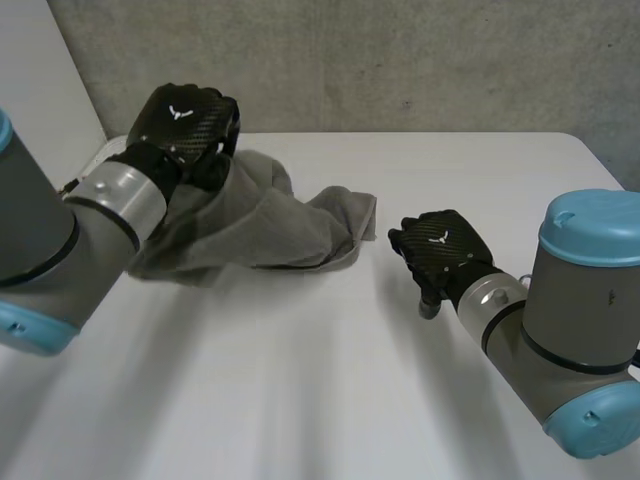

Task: Fold the towel.

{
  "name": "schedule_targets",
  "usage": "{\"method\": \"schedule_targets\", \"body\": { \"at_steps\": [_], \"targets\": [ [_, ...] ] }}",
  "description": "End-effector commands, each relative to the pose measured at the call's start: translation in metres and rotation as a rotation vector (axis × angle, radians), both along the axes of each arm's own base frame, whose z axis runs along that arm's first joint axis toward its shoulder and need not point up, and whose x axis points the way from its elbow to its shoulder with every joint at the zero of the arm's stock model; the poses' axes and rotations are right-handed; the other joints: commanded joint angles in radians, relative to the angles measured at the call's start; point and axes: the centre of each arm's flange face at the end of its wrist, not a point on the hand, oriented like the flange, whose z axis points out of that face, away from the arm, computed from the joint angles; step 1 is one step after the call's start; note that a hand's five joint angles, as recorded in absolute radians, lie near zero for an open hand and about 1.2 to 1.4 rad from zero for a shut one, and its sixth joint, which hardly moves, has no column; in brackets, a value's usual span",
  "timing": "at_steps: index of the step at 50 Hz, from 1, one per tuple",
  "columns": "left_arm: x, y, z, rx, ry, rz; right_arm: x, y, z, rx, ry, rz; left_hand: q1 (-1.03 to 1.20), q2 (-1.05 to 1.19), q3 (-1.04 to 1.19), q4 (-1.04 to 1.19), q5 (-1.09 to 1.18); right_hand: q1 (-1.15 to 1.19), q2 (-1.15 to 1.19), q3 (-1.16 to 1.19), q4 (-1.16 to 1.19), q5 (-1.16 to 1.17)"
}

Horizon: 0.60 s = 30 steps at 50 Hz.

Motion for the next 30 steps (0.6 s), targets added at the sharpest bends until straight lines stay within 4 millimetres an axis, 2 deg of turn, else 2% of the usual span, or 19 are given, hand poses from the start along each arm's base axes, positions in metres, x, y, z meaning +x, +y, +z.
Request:
{"method": "schedule_targets", "body": {
  "at_steps": [1,3,6,8,9,11,12,13,14,16,20,22,25,27,28,30],
  "targets": [
    [0.006,0.021,-0.026,0.081,-0.040,-0.016,0.001,0.000,0.000,0.003,-0.004,0.008,0.168,0.052,0.059,0.038,0.110,-0.068,-0.064,-0.054,-0.049,-0.024],
    [0.010,0.033,-0.043,0.138,-0.065,-0.023,0.001,-0.001,0.002,-0.006,-0.006,0.010,0.168,0.052,0.059,0.038,0.110,-0.065,-0.061,-0.051,-0.046,-0.021],
    [0.011,0.042,-0.050,0.161,-0.075,-0.047,0.002,-0.003,0.004,-0.014,-0.011,0.010,0.168,0.052,0.059,0.038,0.110,-0.065,-0.061,-0.051,-0.046,-0.021],
    [0.008,0.067,-0.066,0.219,-0.097,-0.149,0.003,-0.010,0.013,-0.040,-0.027,-0.001,0.168,0.052,0.059,0.038,0.110,-0.062,-0.058,-0.048,-0.043,-0.018],
    [0.008,0.067,-0.066,0.220,-0.097,-0.149,0.003,-0.011,0.013,-0.040,-0.027,-0.001,0.168,0.052,0.059,0.038,0.110,-0.062,-0.058,-0.048,-0.043,-0.018],
    [0.003,0.092,-0.081,0.269,-0.108,-0.277,0.003,-0.017,0.020,-0.063,-0.040,-0.009,0.168,0.052,0.059,0.038,0.110,-0.062,-0.058,-0.048,-0.043,-0.018],
    [0.003,0.092,-0.081,0.270,-0.108,-0.278,0.003,-0.017,0.020,-0.063,-0.040,-0.009,0.168,0.052,0.059,0.038,0.110,-0.062,-0.058,-0.048,-0.043,-0.018],
    [0.002,0.100,-0.083,0.277,-0.106,-0.328,0.004,-0.018,0.023,-0.071,-0.044,-0.009,-0.011,-0.128,-0.121,-0.142,-0.070,-0.062,-0.058,-0.048,-0.043,-0.018],
    [0.002,0.100,-0.083,0.278,-0.106,-0.329,0.004,-0.019,0.025,-0.074,-0.045,-0.008,-0.013,-0.130,-0.122,-0.144,-0.072,-0.062,-0.058,-0.048,-0.043,-0.018],
    [0.000,0.108,-0.081,0.268,-0.095,-0.388,0.005,-0.018,0.027,-0.071,-0.045,-0.006,-0.469,-0.585,-0.578,-0.600,-0.528,-0.062,-0.058,-0.048,-0.043,-0.018],
    [-0.002,0.107,-0.076,0.238,-0.086,-0.401,0.007,-0.016,0.029,-0.062,-0.041,0.000,-0.639,-0.755,-0.748,-0.769,-0.697,-0.062,-0.058,-0.048,-0.043,-0.018],
    [-0.003,0.098,-0.061,0.164,-0.064,-0.389,0.007,-0.015,0.029,-0.052,-0.035,-0.001,-0.732,-0.848,-0.841,-0.863,-0.791,-0.062,-0.058,-0.048,-0.043,-0.018],
    [-0.003,0.092,-0.055,0.131,-0.055,-0.381,0.007,-0.014,0.028,-0.046,-0.035,-0.001,-0.771,-0.887,-0.880,-0.901,-0.829,-0.062,-0.058,-0.048,-0.043,-0.018],
    [0.001,0.076,-0.047,0.084,-0.042,-0.343,0.007,-0.012,0.028,-0.036,-0.034,0.001,-0.870,-0.986,-0.979,-1.001,-0.929,-0.053,-0.049,-0.039,-0.035,-0.009],
    [0.001,0.076,-0.047,0.084,-0.042,-0.343,0.007,-0.012,0.028,-0.035,-0.034,0.001,-0.871,-0.987,-0.980,-1.001,-0.929,-0.053,-0.049,-0.039,-0.035,-0.009],
    [0.014,0.055,-0.042,0.058,-0.039,-0.281,0.005,-0.011,0.027,-0.020,-0.029,-0.006,-0.894,-1.010,-1.003,-1.025,-0.952,-0.044,-0.040,-0.030,-0.026,-0.001]
  ]
}}
